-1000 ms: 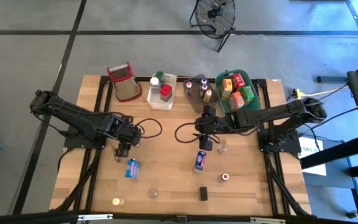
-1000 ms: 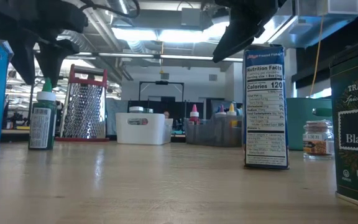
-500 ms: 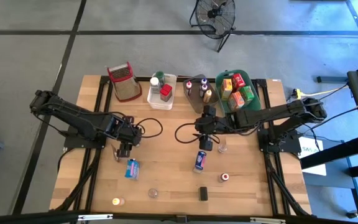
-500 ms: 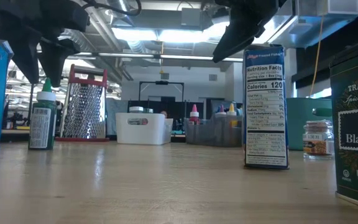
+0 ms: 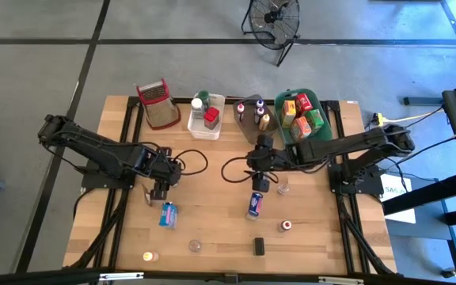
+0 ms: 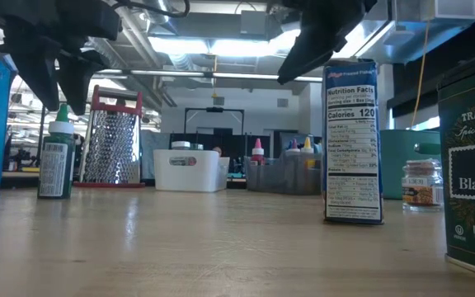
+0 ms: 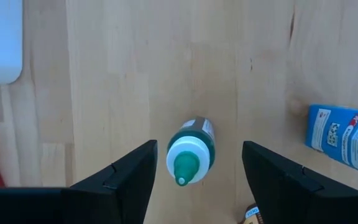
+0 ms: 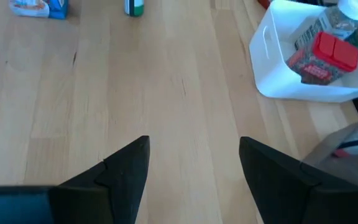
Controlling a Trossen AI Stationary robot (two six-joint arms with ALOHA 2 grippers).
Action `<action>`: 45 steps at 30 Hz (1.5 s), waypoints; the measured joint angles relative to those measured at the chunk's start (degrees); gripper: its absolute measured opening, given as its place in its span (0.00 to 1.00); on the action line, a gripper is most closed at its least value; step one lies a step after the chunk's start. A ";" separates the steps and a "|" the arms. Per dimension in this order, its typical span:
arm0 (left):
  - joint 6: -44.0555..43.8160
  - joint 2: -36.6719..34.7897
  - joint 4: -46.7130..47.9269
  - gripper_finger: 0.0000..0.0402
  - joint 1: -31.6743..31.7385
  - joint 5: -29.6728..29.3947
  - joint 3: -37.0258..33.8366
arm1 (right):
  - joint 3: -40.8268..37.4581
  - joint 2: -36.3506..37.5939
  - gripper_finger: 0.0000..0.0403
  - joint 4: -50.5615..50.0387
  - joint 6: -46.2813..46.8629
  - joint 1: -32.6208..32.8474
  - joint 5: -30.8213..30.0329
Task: Pick & Place Kitchen Items
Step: Put the green food coloring bottle into the black bin
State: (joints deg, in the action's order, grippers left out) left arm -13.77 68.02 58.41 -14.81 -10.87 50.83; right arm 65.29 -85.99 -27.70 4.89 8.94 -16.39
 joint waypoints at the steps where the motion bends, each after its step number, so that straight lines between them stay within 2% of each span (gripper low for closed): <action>1: -0.01 0.01 0.02 0.57 0.00 0.00 0.00 | 0.01 -0.26 0.62 -0.14 -0.35 -0.03 0.03; 45: -0.52 0.01 1.53 0.58 2.19 0.29 0.00 | -0.03 -1.12 0.62 -0.31 -1.30 -1.17 0.01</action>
State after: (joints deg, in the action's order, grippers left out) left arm -14.28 68.03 59.94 -12.62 -10.59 50.83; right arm 65.26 -87.11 -28.01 3.60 7.77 -16.38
